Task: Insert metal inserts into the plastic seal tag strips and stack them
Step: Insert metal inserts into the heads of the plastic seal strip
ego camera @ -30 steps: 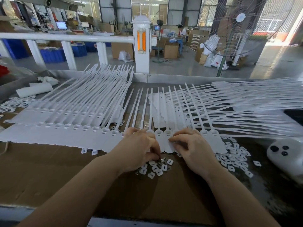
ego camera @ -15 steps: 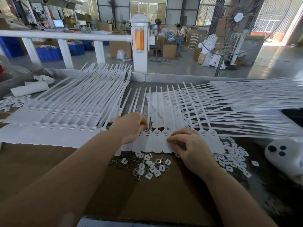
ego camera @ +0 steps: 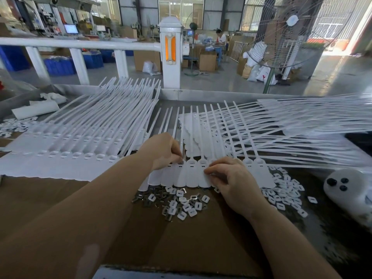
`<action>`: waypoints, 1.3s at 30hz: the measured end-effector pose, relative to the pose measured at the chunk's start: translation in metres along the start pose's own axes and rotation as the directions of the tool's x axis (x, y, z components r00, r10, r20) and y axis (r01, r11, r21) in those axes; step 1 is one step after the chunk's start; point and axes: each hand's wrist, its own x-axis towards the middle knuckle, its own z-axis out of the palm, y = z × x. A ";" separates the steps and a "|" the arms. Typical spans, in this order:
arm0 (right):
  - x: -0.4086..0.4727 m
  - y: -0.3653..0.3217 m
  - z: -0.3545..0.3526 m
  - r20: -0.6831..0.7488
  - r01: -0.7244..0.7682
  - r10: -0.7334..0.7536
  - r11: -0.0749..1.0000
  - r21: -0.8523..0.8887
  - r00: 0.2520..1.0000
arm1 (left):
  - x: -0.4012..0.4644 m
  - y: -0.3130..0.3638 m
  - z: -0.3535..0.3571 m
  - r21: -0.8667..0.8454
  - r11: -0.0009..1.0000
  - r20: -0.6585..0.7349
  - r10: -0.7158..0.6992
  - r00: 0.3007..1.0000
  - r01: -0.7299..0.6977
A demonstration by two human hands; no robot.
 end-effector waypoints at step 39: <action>0.000 0.002 0.002 -0.017 -0.002 0.002 1.000 0.018 1.000 | -0.018 0.024 0.013 -0.047 0.998 -0.168 -0.059 0.984 0.052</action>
